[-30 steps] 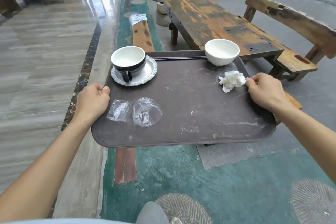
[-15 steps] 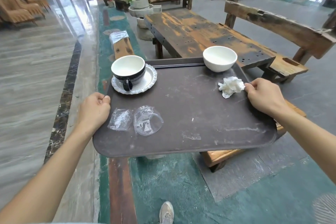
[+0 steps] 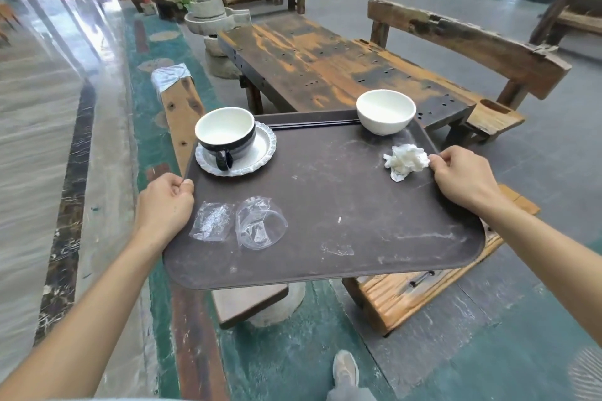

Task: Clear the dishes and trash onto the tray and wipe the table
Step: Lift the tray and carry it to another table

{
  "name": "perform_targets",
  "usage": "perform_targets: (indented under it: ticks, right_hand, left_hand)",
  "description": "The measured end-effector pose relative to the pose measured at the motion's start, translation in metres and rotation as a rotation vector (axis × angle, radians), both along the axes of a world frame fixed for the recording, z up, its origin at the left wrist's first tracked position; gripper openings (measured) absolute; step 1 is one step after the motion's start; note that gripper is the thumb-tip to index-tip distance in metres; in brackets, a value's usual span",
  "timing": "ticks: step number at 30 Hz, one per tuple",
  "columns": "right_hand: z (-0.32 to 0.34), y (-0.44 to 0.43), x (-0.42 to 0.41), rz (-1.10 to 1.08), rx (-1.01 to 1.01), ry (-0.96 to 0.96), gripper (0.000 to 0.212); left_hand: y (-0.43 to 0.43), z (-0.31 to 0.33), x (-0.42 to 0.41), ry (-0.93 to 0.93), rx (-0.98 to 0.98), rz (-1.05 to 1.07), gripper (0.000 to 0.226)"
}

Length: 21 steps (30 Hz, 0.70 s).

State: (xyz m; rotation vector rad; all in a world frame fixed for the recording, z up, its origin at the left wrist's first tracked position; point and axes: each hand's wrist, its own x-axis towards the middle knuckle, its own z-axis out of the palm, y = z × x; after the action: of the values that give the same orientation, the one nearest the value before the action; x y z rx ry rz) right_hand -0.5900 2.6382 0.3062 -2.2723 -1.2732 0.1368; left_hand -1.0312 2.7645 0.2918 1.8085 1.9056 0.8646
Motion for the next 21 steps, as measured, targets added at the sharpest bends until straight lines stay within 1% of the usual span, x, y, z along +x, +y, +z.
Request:
perform_targets:
  ticks: [5, 15, 21]
  right_hand:
    - [-0.013, 0.061, 0.034, -0.004, -0.027, 0.008, 0.034]
    - [-0.019, 0.203, 0.116, 0.038, -0.010, -0.027, 0.037]
    - [-0.020, 0.263, 0.143, 0.045, -0.009, -0.019, 0.037]
  left_hand:
    - [0.057, -0.010, 0.027, 0.009, -0.017, -0.009, 0.022]
    - [0.177, -0.016, 0.099, -0.014, -0.004, 0.035, 0.023]
    - [0.235, -0.018, 0.128, -0.022, -0.008, 0.041, 0.023]
